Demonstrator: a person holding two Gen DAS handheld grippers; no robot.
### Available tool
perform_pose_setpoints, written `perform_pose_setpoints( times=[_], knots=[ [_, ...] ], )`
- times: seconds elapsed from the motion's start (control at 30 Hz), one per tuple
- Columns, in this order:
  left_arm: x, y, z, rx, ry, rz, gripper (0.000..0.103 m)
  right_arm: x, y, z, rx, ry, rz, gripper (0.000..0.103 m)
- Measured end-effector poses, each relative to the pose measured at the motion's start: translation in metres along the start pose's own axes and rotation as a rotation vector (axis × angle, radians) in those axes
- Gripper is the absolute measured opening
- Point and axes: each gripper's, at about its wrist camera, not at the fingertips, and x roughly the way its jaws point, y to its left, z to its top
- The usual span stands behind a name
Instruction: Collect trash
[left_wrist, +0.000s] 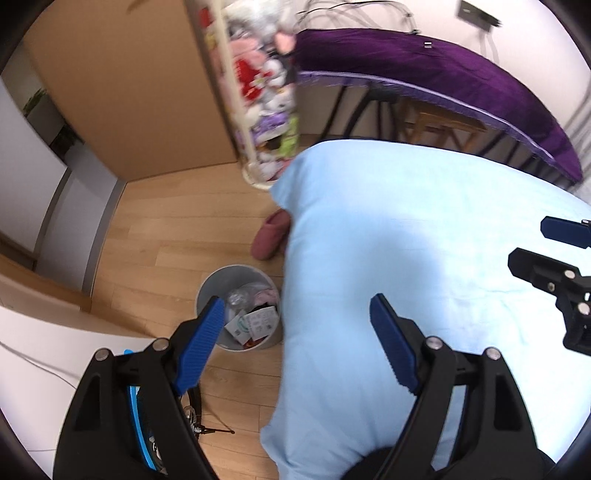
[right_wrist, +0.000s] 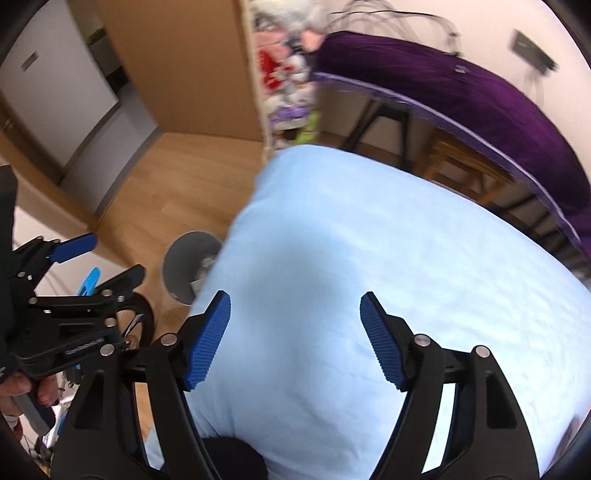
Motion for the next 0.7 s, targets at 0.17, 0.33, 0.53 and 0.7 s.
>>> perform_pose_setpoints(
  times=[0.17, 0.33, 0.53, 0.7],
  knots=[
    [-0.031, -0.049, 0.0, 0.078, 0.003, -0.025, 0.08, -0.039, -0.048, -0.026, 0.084, -0.015, -0.061, 0.077],
    [-0.061, -0.098, 0.0, 0.133, 0.032, -0.077, 0.08, -0.08, -0.089, -0.054, 0.165, -0.023, -0.102, 0.078],
    [-0.099, -0.157, -0.005, 0.212, 0.091, -0.148, 0.08, -0.138, -0.123, -0.1, 0.254, -0.007, -0.145, 0.079],
    [-0.135, -0.191, -0.006, 0.295, 0.098, -0.168, 0.08, -0.189, -0.144, -0.131, 0.309, -0.011, -0.176, 0.08]
  ],
)
